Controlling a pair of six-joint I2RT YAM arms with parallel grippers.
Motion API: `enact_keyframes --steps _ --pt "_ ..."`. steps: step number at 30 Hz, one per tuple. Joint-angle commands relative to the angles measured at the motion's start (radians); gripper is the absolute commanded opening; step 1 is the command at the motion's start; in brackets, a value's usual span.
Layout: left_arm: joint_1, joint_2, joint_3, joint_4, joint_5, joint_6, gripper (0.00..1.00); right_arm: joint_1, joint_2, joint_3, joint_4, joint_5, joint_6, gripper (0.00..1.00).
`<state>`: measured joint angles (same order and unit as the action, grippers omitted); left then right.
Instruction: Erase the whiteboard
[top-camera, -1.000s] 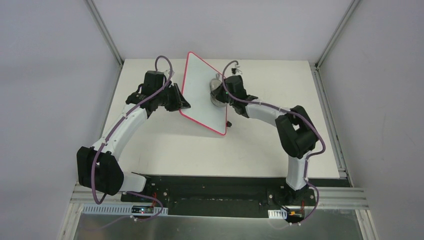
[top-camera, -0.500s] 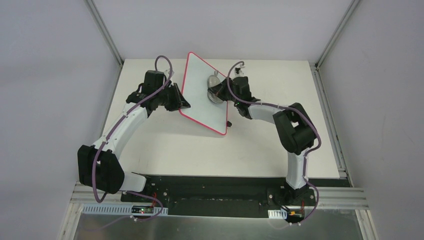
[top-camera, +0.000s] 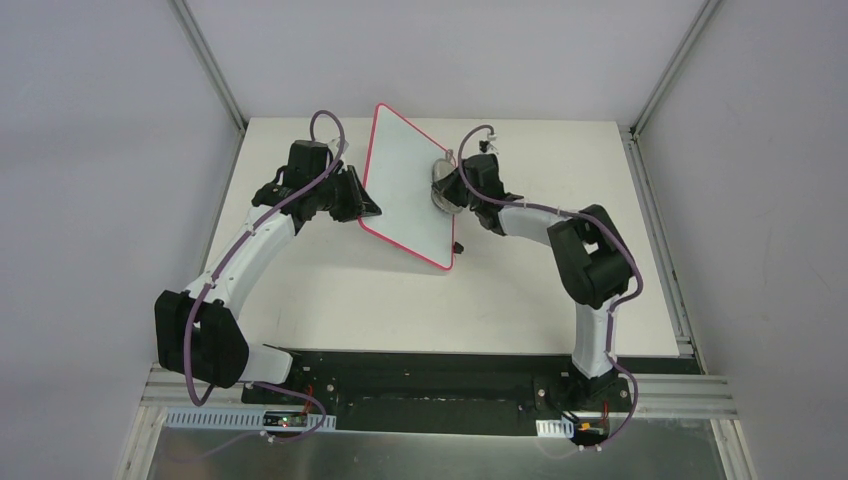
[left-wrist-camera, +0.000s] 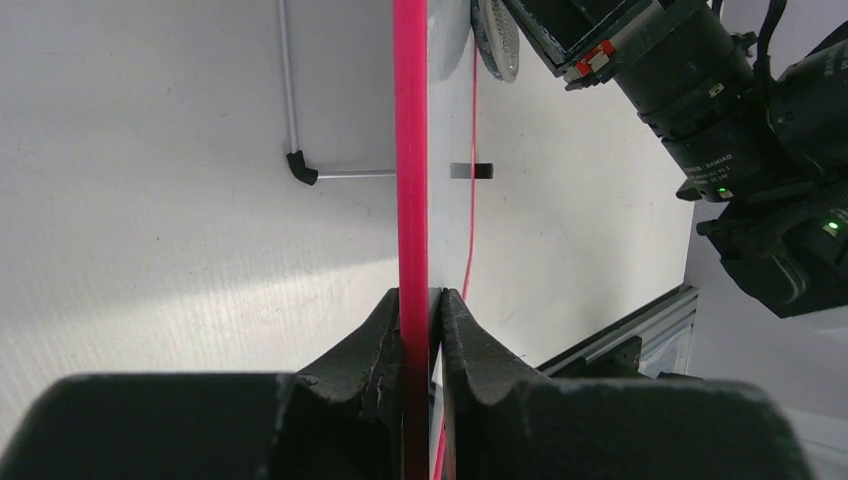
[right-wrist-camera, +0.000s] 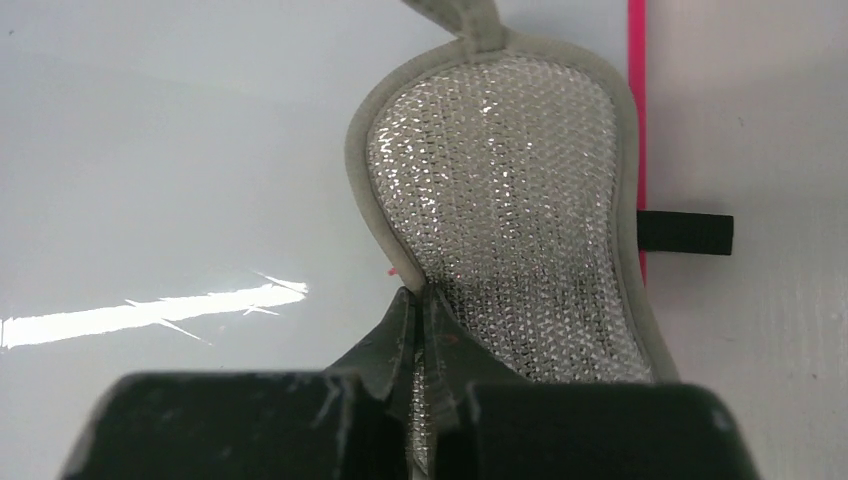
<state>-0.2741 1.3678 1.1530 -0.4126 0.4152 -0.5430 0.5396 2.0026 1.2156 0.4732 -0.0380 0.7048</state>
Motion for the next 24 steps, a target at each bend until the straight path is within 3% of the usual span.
enact_keyframes --steps 1,8,20,24 --pt "-0.034 0.034 -0.027 -0.103 -0.010 0.060 0.00 0.176 -0.061 0.129 -0.234 -0.032 -0.118 0.00" --pt "-0.034 0.040 -0.025 -0.107 -0.016 0.064 0.00 0.215 -0.064 0.228 -0.124 -0.140 -0.085 0.00" --pt "-0.034 0.043 -0.020 -0.111 -0.013 0.066 0.00 -0.059 0.137 -0.022 -0.106 -0.136 0.077 0.00" --pt "-0.034 0.044 -0.021 -0.110 -0.009 0.064 0.00 -0.076 0.152 -0.020 -0.091 -0.179 0.094 0.00"
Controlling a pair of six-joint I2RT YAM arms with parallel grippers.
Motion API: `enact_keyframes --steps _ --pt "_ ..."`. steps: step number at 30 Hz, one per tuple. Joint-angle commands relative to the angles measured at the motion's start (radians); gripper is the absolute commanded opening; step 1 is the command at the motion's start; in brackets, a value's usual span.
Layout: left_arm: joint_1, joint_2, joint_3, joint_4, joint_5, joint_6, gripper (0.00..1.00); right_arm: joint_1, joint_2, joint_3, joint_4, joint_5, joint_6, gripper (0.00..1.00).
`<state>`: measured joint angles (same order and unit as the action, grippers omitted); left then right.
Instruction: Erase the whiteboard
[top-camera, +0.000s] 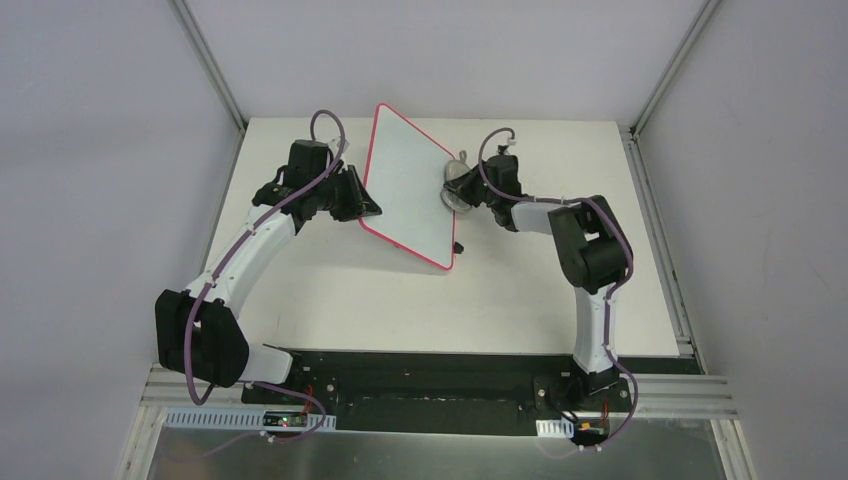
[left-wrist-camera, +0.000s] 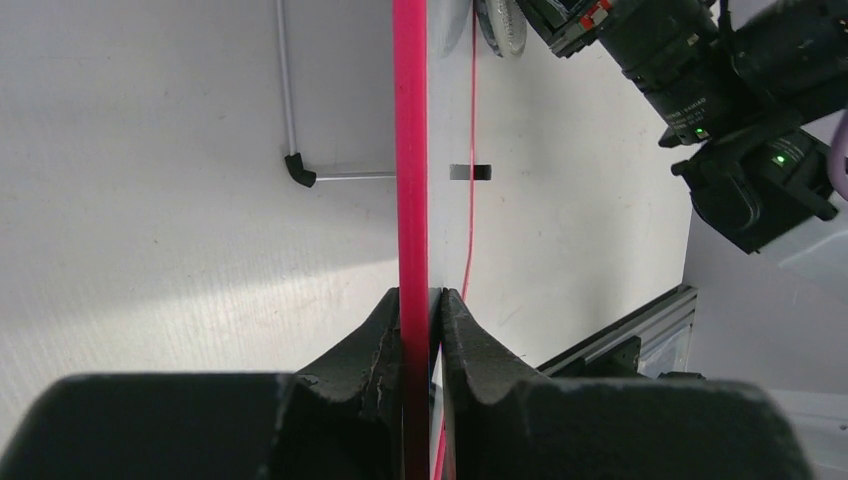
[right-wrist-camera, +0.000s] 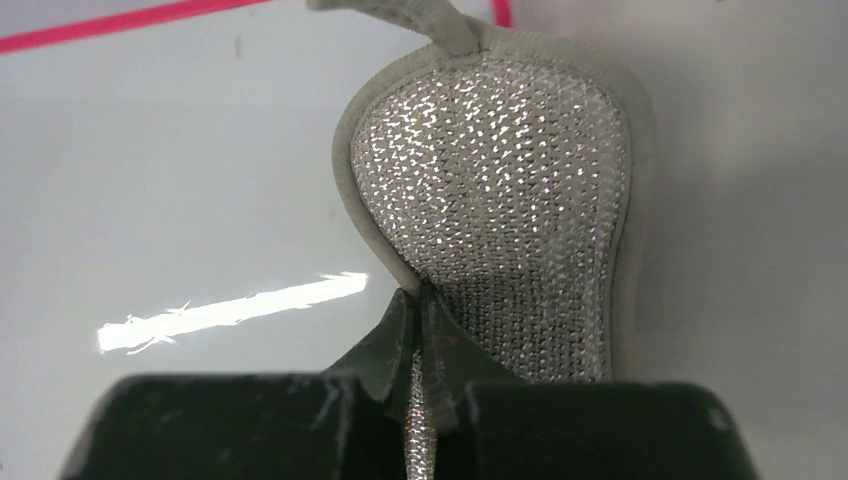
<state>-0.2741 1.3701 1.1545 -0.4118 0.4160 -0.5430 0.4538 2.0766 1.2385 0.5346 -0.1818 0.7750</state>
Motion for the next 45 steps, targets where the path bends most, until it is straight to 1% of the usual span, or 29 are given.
enact_keyframes --steps 1,4,7,9,13,16,19,22,24,29,31,34,37,40,45 --pt "-0.034 0.041 -0.022 -0.111 -0.010 0.064 0.00 0.020 0.075 -0.034 -0.153 -0.037 0.020 0.00" --pt "-0.034 0.039 -0.022 -0.110 -0.010 0.064 0.00 0.072 0.057 0.034 -0.215 -0.022 -0.025 0.00" --pt "-0.034 0.038 -0.025 -0.107 -0.009 0.061 0.00 0.157 0.031 0.162 -0.313 -0.005 -0.091 0.00" --pt "-0.034 0.039 -0.025 -0.107 -0.008 0.061 0.00 0.210 0.000 0.242 -0.347 -0.004 -0.117 0.00" --pt "-0.034 0.042 -0.024 -0.105 -0.007 0.061 0.00 0.306 -0.074 0.337 -0.341 -0.017 -0.133 0.00" --pt "-0.034 0.046 -0.024 -0.105 -0.003 0.060 0.00 0.339 -0.082 0.379 -0.288 -0.049 -0.126 0.00" --pt "-0.035 0.046 -0.024 -0.106 -0.003 0.061 0.00 0.311 -0.054 0.387 -0.248 -0.055 -0.078 0.00" --pt "-0.034 0.043 -0.023 -0.110 -0.007 0.063 0.00 0.242 0.005 0.366 -0.217 -0.096 -0.001 0.00" --pt "-0.034 0.041 -0.022 -0.110 -0.007 0.063 0.00 0.193 0.041 0.323 -0.187 -0.117 0.038 0.00" --pt "-0.034 0.038 -0.023 -0.107 -0.001 0.061 0.00 0.063 0.120 0.207 -0.160 -0.113 0.056 0.00" --pt "-0.034 0.039 -0.024 -0.107 0.001 0.061 0.00 0.003 0.164 0.191 -0.167 -0.116 0.056 0.00" --pt "-0.034 0.040 -0.022 -0.108 0.001 0.061 0.00 -0.039 0.224 0.208 -0.204 -0.113 0.048 0.00" --pt "-0.034 0.041 -0.019 -0.114 -0.001 0.070 0.00 -0.041 0.248 0.244 -0.210 -0.132 0.055 0.00" --pt "-0.034 0.043 -0.017 -0.115 0.007 0.077 0.00 -0.015 0.238 0.298 -0.220 -0.126 0.050 0.00" --pt "-0.034 0.056 -0.007 -0.127 0.015 0.083 0.00 0.061 0.212 0.483 -0.275 -0.124 0.024 0.00"
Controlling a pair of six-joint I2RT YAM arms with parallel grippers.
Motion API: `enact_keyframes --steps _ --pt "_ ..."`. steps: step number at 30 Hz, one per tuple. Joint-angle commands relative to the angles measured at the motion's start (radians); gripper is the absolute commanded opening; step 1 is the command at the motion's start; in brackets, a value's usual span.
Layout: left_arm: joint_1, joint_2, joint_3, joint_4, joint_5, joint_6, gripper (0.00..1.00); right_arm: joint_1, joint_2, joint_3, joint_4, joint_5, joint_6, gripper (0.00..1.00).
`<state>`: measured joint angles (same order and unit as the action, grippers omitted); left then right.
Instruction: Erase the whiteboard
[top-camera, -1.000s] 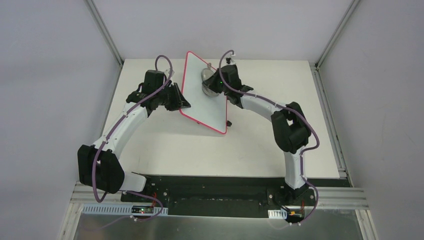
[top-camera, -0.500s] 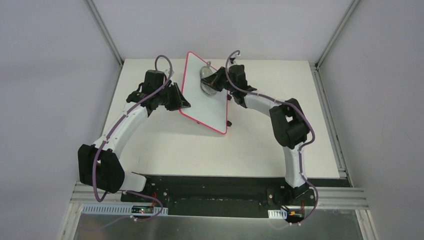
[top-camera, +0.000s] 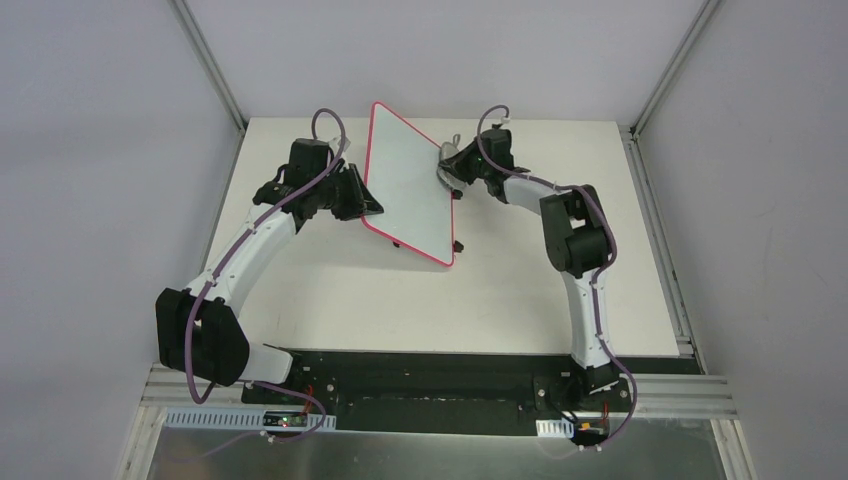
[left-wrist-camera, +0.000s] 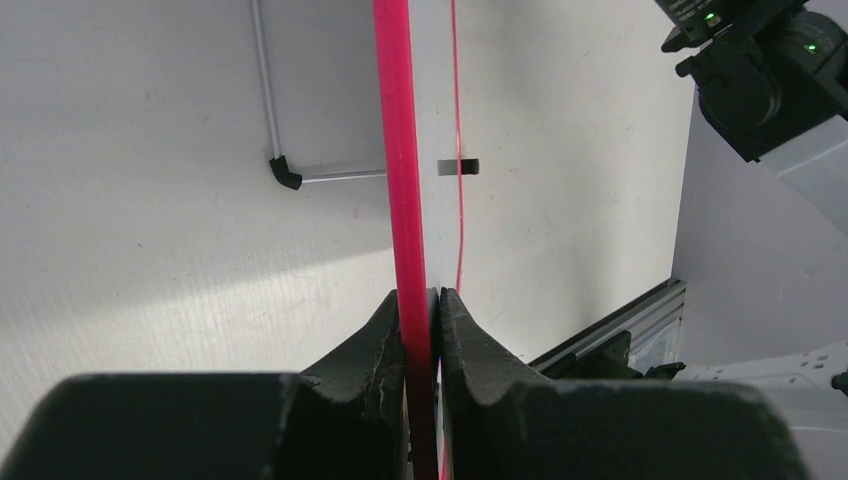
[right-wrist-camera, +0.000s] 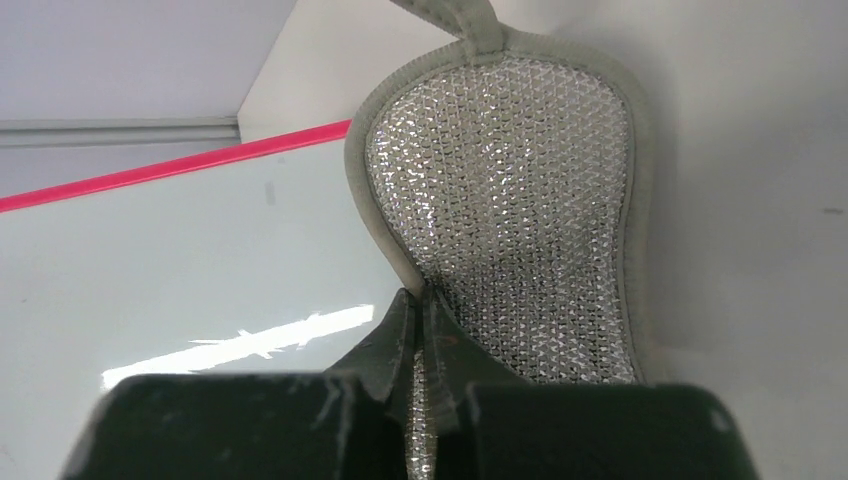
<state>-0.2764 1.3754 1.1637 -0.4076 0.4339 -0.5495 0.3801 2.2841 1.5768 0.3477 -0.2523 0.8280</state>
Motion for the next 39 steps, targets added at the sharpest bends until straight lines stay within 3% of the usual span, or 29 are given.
enact_keyframes --steps 1,5,10,21,26,33,39 --pt "-0.032 0.053 -0.015 -0.134 -0.003 0.091 0.00 0.147 0.000 0.176 -0.088 -0.055 -0.028 0.00" --pt "-0.032 0.054 -0.010 -0.140 -0.002 0.093 0.00 0.187 -0.005 0.249 -0.058 -0.072 0.013 0.00" --pt "-0.032 0.053 -0.010 -0.138 0.003 0.090 0.00 0.171 0.010 0.184 0.018 -0.087 0.070 0.00" --pt "-0.032 0.031 -0.016 -0.126 0.016 0.076 0.00 0.097 -0.127 -0.327 0.107 -0.043 0.002 0.00" --pt "-0.032 0.030 -0.018 -0.124 0.014 0.075 0.00 0.183 -0.228 -0.366 0.057 -0.008 -0.039 0.00" --pt "-0.032 0.027 -0.019 -0.126 0.006 0.078 0.00 0.410 -0.304 -0.233 0.000 0.017 -0.066 0.00" --pt "-0.032 0.021 -0.019 -0.126 0.008 0.077 0.00 0.418 -0.331 -0.326 0.091 0.029 -0.013 0.00"
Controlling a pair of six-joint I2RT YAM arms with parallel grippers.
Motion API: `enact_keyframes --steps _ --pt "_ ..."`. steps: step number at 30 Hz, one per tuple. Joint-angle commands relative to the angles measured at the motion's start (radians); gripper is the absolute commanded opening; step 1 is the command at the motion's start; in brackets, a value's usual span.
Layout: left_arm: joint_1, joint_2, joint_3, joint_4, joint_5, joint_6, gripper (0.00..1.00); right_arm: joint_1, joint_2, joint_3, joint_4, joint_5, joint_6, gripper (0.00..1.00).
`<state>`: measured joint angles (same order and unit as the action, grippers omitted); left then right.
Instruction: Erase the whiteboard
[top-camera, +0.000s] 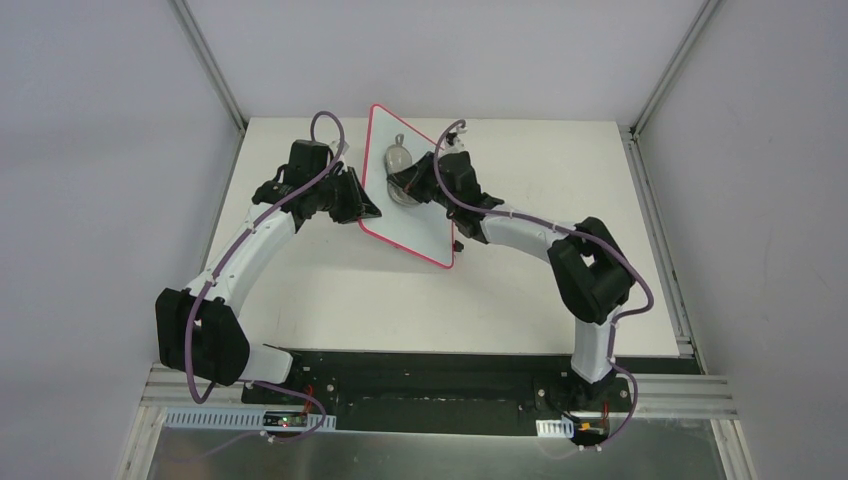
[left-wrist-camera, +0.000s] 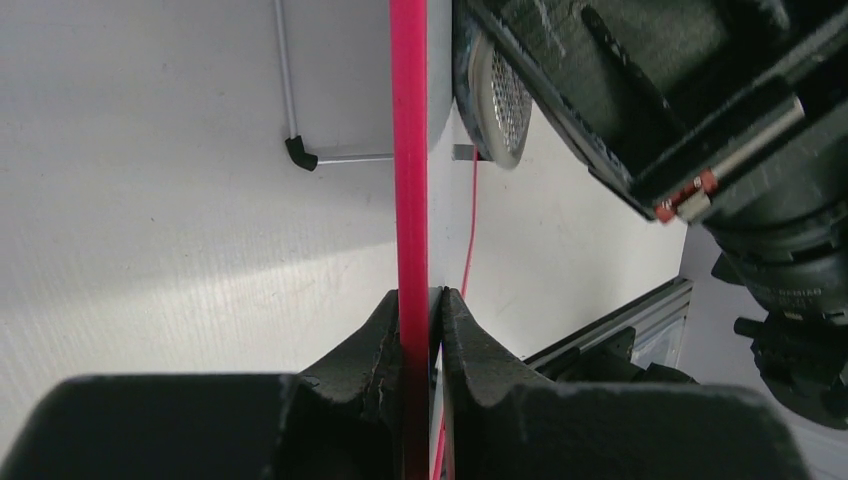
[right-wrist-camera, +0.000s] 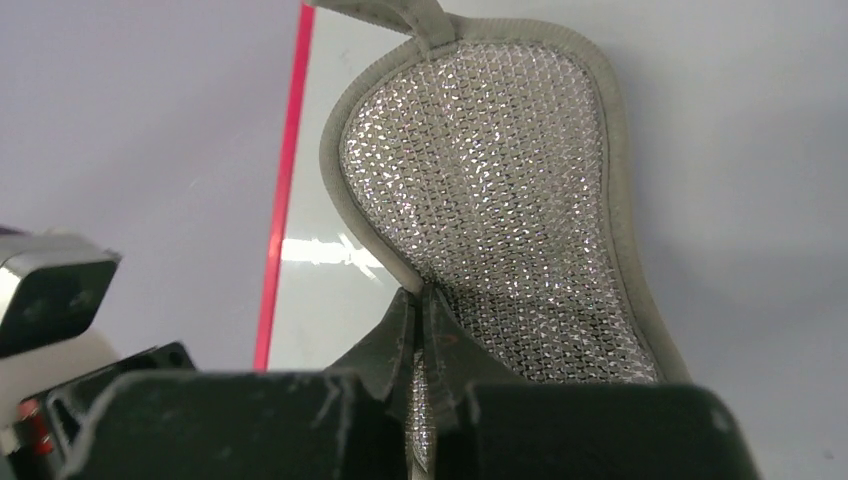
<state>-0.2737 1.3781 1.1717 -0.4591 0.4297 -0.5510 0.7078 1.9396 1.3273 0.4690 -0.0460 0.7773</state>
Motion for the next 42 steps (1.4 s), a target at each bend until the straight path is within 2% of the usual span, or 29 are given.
enact_keyframes --steps 1,7,12,15,20,23,26,32,37,42 --pt "-0.035 0.015 -0.027 -0.073 0.013 0.077 0.00 0.079 0.016 -0.104 -0.028 -0.173 0.041 0.00" --pt "-0.035 0.003 -0.029 -0.070 0.017 0.074 0.00 -0.027 0.017 -0.357 0.062 -0.172 0.085 0.00" --pt "-0.035 -0.004 -0.032 -0.067 0.018 0.074 0.00 -0.055 -0.031 -0.476 0.079 -0.147 0.082 0.00" --pt "-0.035 -0.004 -0.032 -0.067 0.015 0.073 0.00 -0.022 -0.083 -0.471 0.075 -0.146 0.083 0.00" --pt "-0.035 -0.004 -0.033 -0.067 0.012 0.075 0.00 0.116 -0.170 -0.357 -0.016 -0.105 0.050 0.00" --pt "-0.035 0.001 -0.032 -0.068 0.011 0.076 0.00 0.188 -0.209 -0.311 -0.005 -0.117 0.048 0.00" --pt "-0.035 0.002 -0.031 -0.071 0.009 0.078 0.00 0.207 -0.241 -0.325 0.029 -0.129 0.057 0.00" --pt "-0.035 -0.001 -0.030 -0.072 0.008 0.079 0.00 0.153 -0.251 -0.505 0.068 -0.093 0.094 0.00" --pt "-0.035 -0.001 -0.029 -0.072 0.010 0.079 0.00 0.027 -0.242 -0.747 0.224 -0.101 0.181 0.00" --pt "-0.035 -0.005 -0.029 -0.072 0.010 0.079 0.00 -0.029 -0.257 -0.809 0.203 -0.085 0.177 0.00"
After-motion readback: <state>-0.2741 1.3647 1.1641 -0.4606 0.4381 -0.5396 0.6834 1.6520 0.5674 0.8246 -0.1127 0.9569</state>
